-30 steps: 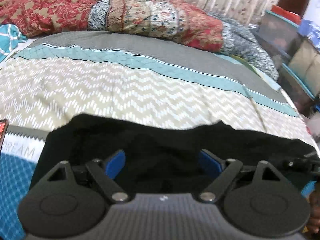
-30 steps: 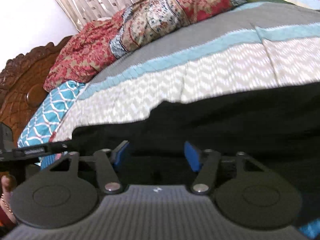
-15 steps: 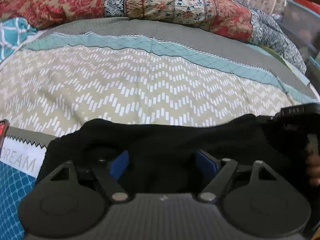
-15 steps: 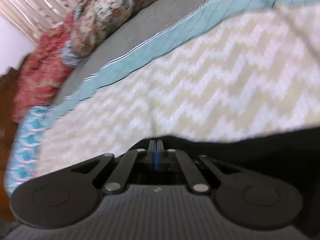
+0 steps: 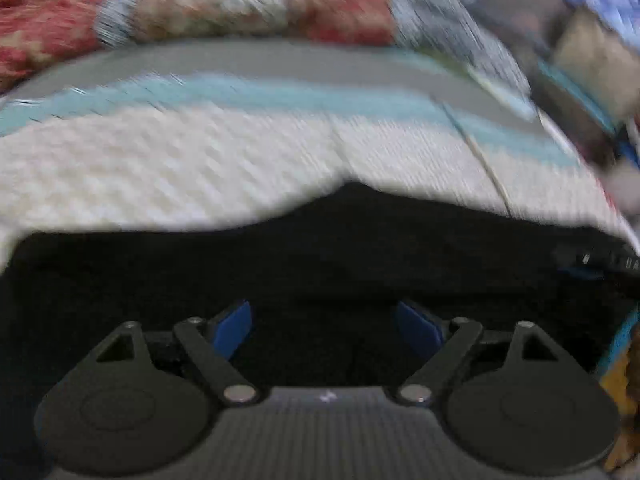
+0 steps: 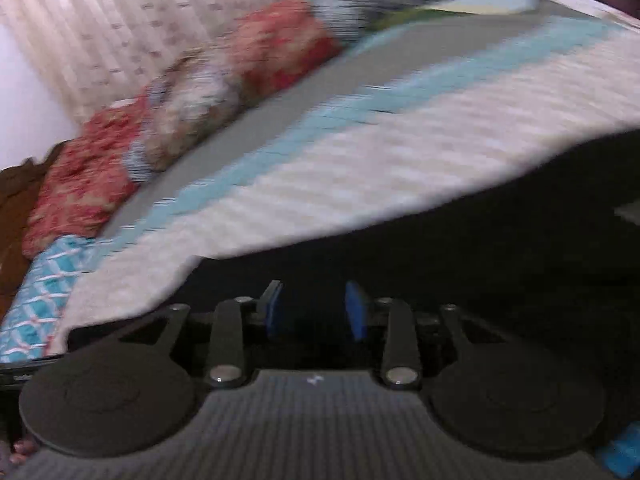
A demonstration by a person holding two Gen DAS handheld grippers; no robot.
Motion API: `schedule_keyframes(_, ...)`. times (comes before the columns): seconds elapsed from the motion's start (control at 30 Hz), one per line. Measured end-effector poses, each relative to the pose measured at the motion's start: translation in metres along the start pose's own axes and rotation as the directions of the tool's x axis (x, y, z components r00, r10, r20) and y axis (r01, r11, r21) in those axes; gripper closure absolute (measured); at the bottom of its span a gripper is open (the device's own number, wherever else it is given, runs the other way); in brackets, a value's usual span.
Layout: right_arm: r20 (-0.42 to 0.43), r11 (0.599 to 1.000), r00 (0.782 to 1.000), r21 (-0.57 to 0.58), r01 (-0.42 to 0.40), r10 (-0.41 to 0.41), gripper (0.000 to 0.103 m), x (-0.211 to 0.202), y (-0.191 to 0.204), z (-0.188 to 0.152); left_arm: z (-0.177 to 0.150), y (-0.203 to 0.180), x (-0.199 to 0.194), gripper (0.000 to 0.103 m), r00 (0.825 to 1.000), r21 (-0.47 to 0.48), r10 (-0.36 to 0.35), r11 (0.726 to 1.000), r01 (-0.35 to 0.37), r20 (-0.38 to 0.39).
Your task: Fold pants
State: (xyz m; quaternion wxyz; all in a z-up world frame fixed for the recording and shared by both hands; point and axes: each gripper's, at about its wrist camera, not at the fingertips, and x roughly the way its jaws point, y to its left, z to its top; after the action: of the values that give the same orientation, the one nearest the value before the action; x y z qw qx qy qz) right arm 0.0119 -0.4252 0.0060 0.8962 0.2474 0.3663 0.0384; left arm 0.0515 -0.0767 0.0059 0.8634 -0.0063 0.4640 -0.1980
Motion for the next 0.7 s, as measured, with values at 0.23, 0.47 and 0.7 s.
schedule_keyframes(0.23,0.244,0.956,0.963,0.291,0.037,-0.112,0.05,-0.114,-0.119,-0.019,-0.021,-0.023,0.009,0.018,0.992,0.086,0.059,0.995,-0.05,-0.11)
schedule_keyframes(0.47,0.46,0.875,0.834,0.482,0.053,-0.304,0.031,-0.187,-0.191,-0.036,0.004,-0.041,-0.009,0.018,0.997,-0.012,-0.007,1.0,0.006,-0.079)
schedule_keyframes(0.7,0.421,0.805,0.878,0.588,-0.074,-0.227,0.031,-0.138,-0.226,-0.024,0.027,-0.095,0.0,0.017,0.992,0.02,-0.106,0.994,0.107,-0.069)
